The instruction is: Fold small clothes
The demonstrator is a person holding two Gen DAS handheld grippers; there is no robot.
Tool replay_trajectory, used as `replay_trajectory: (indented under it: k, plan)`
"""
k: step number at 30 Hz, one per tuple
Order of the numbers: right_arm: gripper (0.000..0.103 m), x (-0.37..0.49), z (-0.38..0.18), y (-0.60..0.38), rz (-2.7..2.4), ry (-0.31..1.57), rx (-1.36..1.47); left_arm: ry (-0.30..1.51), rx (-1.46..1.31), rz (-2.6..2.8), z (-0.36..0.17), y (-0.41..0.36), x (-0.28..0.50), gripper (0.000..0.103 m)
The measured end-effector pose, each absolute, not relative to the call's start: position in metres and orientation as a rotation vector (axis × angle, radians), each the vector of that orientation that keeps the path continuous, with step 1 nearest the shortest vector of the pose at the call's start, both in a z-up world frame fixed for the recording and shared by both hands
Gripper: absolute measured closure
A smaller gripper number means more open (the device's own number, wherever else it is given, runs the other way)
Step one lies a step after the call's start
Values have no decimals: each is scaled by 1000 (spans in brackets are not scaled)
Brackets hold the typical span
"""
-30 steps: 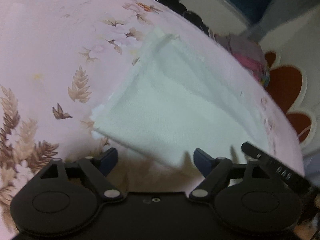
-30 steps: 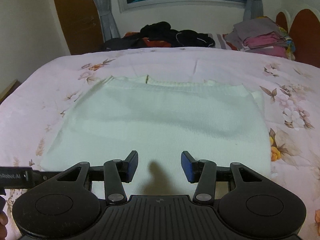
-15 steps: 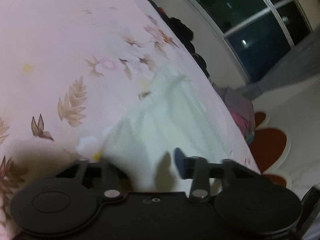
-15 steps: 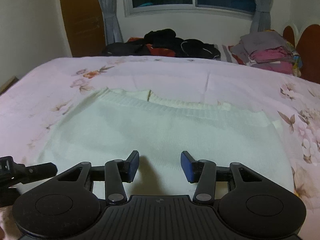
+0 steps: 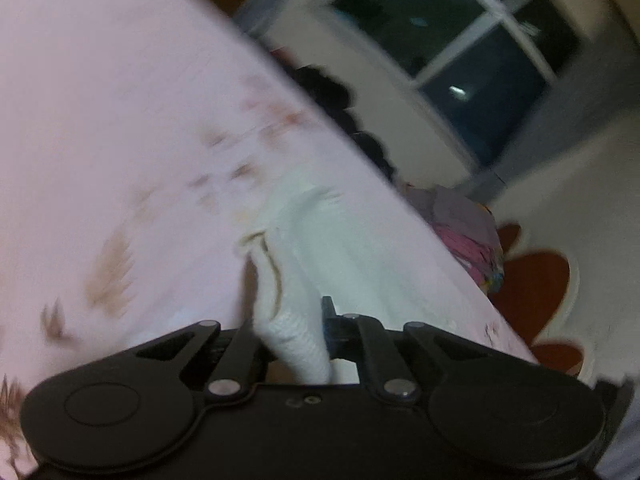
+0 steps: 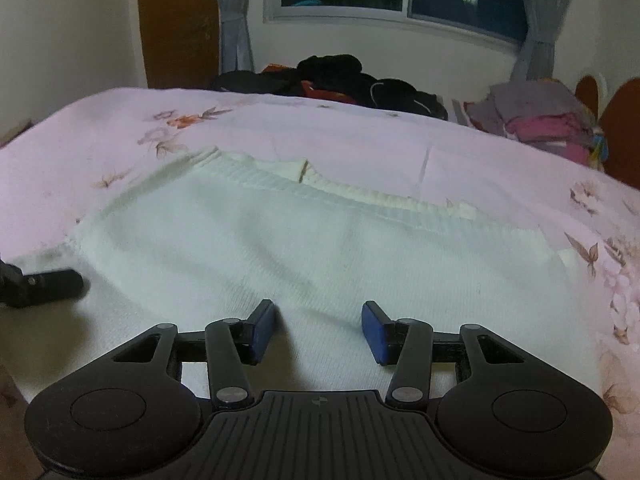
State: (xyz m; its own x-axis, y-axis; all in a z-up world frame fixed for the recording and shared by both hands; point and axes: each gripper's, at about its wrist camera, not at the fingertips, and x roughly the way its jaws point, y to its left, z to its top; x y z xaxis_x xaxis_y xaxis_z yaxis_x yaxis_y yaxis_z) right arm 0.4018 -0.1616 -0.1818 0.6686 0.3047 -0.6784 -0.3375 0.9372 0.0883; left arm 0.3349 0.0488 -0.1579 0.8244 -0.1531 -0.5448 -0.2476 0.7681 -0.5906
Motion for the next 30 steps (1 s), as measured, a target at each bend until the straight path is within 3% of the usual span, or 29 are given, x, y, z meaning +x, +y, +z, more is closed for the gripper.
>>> replay_trajectory:
  k: [8, 16, 22, 26, 30]
  plan:
    - [56, 387, -150, -228, 306, 713, 174, 572, -328, -252, -100, -55, 362, 96]
    - [56, 356, -144, -335, 133, 722, 285, 714, -96, -497, -131, -167, 357, 96]
    - [55, 341, -143, -371, 167, 732, 402, 794, 47, -562, -160, -202, 335, 78]
    - [56, 343, -144, -360, 235, 755, 428, 823, 24, -616, -152, -196, 321, 54]
    - [56, 354, -155, -342, 277, 792, 424, 809, 1, -606, -140, -170, 314, 49]
